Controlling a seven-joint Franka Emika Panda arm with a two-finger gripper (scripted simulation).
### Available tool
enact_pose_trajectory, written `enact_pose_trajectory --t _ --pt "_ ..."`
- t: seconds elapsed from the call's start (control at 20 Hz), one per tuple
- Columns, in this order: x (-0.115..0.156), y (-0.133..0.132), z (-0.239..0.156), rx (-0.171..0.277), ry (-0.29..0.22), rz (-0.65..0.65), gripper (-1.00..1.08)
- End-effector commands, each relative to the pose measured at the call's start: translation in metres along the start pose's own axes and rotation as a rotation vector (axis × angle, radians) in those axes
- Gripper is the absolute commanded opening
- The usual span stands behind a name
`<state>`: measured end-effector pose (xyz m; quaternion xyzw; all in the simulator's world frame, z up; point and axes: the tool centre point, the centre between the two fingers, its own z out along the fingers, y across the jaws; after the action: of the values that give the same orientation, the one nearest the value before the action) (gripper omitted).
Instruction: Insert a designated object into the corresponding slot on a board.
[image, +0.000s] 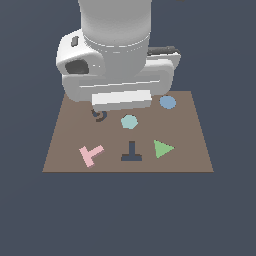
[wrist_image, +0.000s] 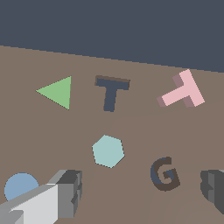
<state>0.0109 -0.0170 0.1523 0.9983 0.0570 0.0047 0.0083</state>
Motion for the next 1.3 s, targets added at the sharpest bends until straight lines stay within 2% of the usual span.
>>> enact_pose_trajectory --t 0.0,0.7,1.25 --pt "0.004 0.009 0.008 0.002 -0.001 -0.034 1.0" --pt "0.045 0.067 0.071 0.014 -0.003 -0.303 1.0" --pt "0.071 0.088 0.1 0.018 -0.004 -0.43 1.0"
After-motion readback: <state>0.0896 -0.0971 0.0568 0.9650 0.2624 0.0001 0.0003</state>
